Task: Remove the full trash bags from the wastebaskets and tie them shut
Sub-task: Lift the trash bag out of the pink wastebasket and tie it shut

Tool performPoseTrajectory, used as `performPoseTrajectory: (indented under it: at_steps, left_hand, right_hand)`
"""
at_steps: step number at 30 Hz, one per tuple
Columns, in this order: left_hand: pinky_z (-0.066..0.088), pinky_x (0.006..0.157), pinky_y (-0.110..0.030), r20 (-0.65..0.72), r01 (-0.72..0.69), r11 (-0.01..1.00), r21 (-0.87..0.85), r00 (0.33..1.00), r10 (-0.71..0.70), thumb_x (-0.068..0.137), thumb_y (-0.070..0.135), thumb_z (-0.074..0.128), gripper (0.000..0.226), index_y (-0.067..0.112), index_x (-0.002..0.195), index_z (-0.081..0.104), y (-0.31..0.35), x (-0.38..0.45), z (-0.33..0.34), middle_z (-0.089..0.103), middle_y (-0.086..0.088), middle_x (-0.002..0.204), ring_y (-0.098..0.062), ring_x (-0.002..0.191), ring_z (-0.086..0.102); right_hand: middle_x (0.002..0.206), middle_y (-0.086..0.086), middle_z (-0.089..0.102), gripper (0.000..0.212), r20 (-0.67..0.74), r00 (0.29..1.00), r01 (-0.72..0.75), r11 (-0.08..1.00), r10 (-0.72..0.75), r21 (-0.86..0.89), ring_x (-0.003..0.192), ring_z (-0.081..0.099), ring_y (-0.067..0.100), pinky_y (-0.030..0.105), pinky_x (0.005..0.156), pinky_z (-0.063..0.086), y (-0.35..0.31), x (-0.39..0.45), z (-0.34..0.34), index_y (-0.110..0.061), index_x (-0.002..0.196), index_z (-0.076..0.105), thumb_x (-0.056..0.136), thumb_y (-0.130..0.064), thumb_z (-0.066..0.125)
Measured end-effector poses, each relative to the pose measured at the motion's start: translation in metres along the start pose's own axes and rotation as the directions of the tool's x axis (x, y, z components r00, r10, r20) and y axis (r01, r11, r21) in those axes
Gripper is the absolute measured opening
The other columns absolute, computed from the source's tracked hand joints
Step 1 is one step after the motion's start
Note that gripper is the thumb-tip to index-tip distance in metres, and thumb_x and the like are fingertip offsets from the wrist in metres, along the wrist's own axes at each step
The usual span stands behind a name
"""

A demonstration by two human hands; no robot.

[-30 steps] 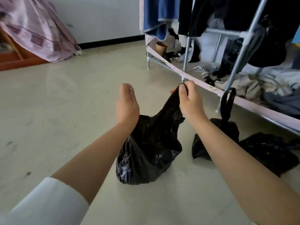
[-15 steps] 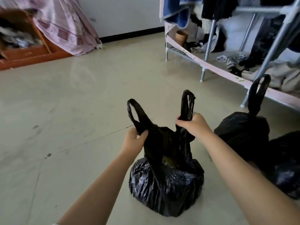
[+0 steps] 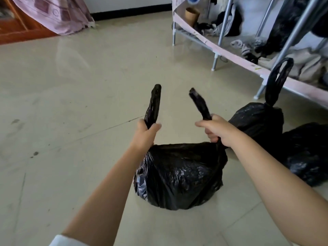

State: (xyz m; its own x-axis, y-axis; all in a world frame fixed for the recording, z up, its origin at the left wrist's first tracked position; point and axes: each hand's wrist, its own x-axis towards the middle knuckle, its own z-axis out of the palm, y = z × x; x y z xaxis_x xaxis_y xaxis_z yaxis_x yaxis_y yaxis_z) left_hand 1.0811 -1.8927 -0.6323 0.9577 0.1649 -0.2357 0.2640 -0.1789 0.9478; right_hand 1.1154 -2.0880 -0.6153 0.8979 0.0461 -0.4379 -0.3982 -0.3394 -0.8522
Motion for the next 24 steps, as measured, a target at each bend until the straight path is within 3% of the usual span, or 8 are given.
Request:
performPoseTrajectory:
  at_steps: [3,5,7,9,12,17,21,24]
  left_hand:
    - [0.029,0.054,-0.026,0.057,0.092,0.994,0.062,0.994,-0.095,0.090,-0.005,0.036,0.029,0.017,0.071,0.038,-0.011,-0.005,-0.008,0.038,-0.004,0.067,-0.015,0.055,0.034]
    - [0.033,0.056,-0.024,0.038,0.101,0.980,-0.170,0.995,-0.096,0.095,-0.005,0.029,0.033,0.014,0.074,0.044,-0.015,-0.009,-0.014,0.049,-0.007,0.064,-0.016,0.055,0.042]
    - [0.043,0.060,-0.026,0.055,0.109,0.839,-0.534,0.994,-0.094,0.101,0.005,0.024,0.032,0.015,0.079,0.046,-0.017,-0.012,-0.020,0.058,-0.006,0.051,-0.016,0.050,0.057]
    - [0.047,0.062,-0.030,0.071,0.104,0.695,-0.711,0.995,-0.077,0.103,0.018,0.023,0.030,0.019,0.084,0.046,-0.016,-0.015,-0.022,0.054,0.000,0.039,-0.013,0.041,0.059]
    - [0.046,0.050,-0.021,0.059,0.093,0.678,-0.730,0.996,-0.073,0.103,0.025,0.025,0.030,0.022,0.081,0.045,-0.013,-0.014,-0.014,0.034,0.006,0.030,-0.008,0.026,0.039]
    - [0.024,0.033,-0.005,0.155,0.231,0.716,-0.659,0.973,-0.171,0.101,0.023,0.028,0.030,0.015,0.077,0.042,-0.015,-0.012,-0.002,0.021,0.008,0.028,-0.004,0.021,0.018]
    - [0.028,0.034,-0.007,0.241,0.339,0.688,-0.642,0.941,-0.239,0.093,0.007,0.020,0.029,0.009,0.073,0.041,-0.024,-0.010,-0.004,0.033,0.001,0.043,-0.005,0.025,0.030]
    - [0.035,0.037,-0.012,0.183,0.276,0.664,-0.695,0.961,-0.207,0.096,0.002,0.019,0.033,0.008,0.075,0.044,-0.032,-0.010,-0.009,0.036,-0.002,0.061,-0.008,0.038,0.042]
  right_hand:
    - [0.065,0.004,0.042,0.022,0.036,0.999,0.017,0.997,-0.014,-0.080,0.049,0.038,0.012,0.018,0.043,0.033,0.010,0.002,0.000,-0.010,0.075,0.046,0.083,0.010,0.043]
    - [0.070,0.003,0.058,0.019,-0.074,0.996,0.059,0.996,-0.054,0.063,0.064,0.055,0.014,0.021,0.064,0.047,0.015,0.005,-0.001,-0.003,0.081,0.056,0.089,0.007,0.042]
    - [0.063,-0.002,0.071,0.024,-0.074,0.995,0.094,0.929,-0.072,0.358,0.072,0.066,0.015,0.027,0.075,0.050,0.019,0.006,-0.004,-0.009,0.080,0.058,0.096,-0.010,0.040]
    - [0.057,-0.002,0.073,0.030,-0.044,0.997,0.081,0.802,-0.068,0.592,0.062,0.071,0.011,0.028,0.067,0.053,0.022,0.003,-0.006,-0.018,0.085,0.057,0.099,-0.027,0.032]
    - [0.041,-0.002,0.063,0.038,-0.038,0.995,0.089,0.679,-0.089,0.729,0.045,0.066,0.014,0.025,0.056,0.056,0.022,-0.004,0.000,-0.022,0.089,0.057,0.100,-0.035,0.023]
    - [0.026,-0.007,0.028,0.032,0.139,0.990,-0.066,0.833,-0.013,0.550,0.020,0.023,0.005,0.007,0.033,0.027,0.020,-0.004,0.018,-0.018,0.082,0.046,0.100,-0.034,0.025]
    - [0.059,0.008,0.040,0.029,0.088,0.995,-0.061,0.959,0.038,0.277,0.046,0.044,0.016,0.011,0.031,0.032,0.023,0.003,0.017,-0.009,0.064,0.038,0.085,0.011,0.033]
    - [0.065,0.011,0.060,0.027,0.005,0.999,-0.040,0.946,0.040,0.321,0.074,0.057,0.026,0.025,0.066,0.054,0.029,0.005,0.014,-0.005,0.071,0.047,0.090,0.008,0.034]
